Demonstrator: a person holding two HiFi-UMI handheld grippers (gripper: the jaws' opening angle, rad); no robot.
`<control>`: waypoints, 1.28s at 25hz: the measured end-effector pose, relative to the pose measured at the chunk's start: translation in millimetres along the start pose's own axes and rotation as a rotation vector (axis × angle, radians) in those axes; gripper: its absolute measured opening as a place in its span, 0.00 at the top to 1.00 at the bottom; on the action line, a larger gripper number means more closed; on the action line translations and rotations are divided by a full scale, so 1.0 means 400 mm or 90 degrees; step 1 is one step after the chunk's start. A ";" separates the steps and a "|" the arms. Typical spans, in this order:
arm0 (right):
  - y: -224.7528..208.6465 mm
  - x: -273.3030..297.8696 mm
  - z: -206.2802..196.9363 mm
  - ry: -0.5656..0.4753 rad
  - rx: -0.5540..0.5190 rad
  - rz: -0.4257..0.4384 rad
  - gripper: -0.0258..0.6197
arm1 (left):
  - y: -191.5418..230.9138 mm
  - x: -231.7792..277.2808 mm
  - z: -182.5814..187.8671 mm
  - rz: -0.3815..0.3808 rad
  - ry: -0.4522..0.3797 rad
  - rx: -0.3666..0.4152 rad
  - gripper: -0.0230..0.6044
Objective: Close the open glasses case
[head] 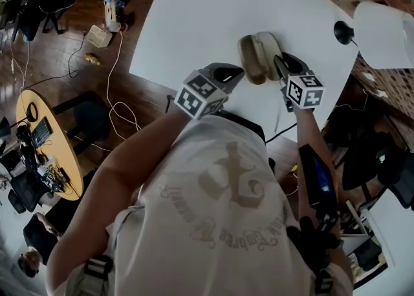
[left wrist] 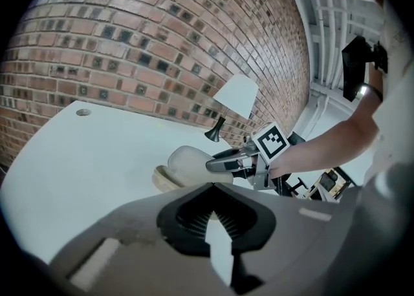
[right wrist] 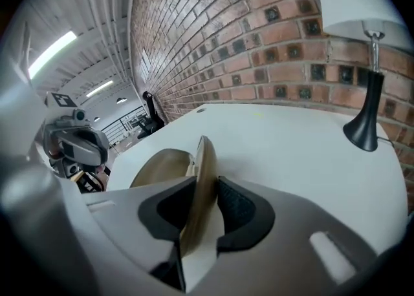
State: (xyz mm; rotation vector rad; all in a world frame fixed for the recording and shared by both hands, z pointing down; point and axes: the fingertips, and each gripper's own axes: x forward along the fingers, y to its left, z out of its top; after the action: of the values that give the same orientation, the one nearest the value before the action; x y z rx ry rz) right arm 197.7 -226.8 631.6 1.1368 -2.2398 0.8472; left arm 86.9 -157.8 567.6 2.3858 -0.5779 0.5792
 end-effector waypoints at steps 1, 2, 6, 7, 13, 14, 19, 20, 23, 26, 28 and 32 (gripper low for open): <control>0.001 -0.007 0.002 -0.001 -0.011 -0.010 0.81 | 0.000 -0.002 -0.001 0.001 -0.001 0.001 0.96; 0.004 -0.013 0.004 0.000 -0.027 -0.020 0.82 | 0.000 -0.006 -0.002 0.003 -0.001 0.002 0.96; 0.039 -0.031 0.013 0.008 -0.114 -0.056 0.82 | 0.002 -0.016 -0.002 0.006 -0.011 0.002 0.96; 0.053 -0.033 0.015 0.009 -0.137 -0.062 0.81 | 0.002 -0.020 -0.002 0.005 -0.013 0.003 0.96; 0.146 -0.041 0.031 0.011 -0.237 -0.088 0.78 | 0.009 -0.043 -0.017 0.001 -0.013 0.002 0.96; 0.160 -0.043 0.032 0.011 -0.250 -0.089 0.77 | 0.011 -0.048 -0.020 0.001 -0.012 0.002 0.96; 0.205 -0.049 0.027 0.012 -0.284 -0.098 0.74 | 0.017 -0.069 -0.024 -0.006 -0.010 0.001 0.96; 0.213 -0.049 0.026 0.011 -0.285 -0.100 0.73 | 0.018 -0.073 -0.026 -0.007 -0.010 0.001 0.96; 0.241 -0.048 0.019 0.009 -0.291 -0.101 0.72 | 0.019 -0.083 -0.036 -0.011 -0.005 0.005 0.96; 0.270 -0.044 0.010 0.006 -0.291 -0.097 0.71 | 0.021 -0.087 -0.041 -0.017 -0.009 0.013 0.96; 0.291 -0.039 0.003 0.006 -0.286 -0.088 0.70 | 0.021 -0.090 -0.043 -0.020 -0.008 0.015 0.96; 0.327 -0.022 -0.018 0.013 -0.286 -0.068 0.71 | 0.023 -0.098 -0.039 -0.023 -0.006 0.019 0.96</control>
State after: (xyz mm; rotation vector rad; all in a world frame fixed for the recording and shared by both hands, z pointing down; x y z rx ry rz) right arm 94.8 -156.6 590.7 1.0106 -2.1790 0.2852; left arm 46.3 -144.1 562.3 2.4226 -0.5318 0.5640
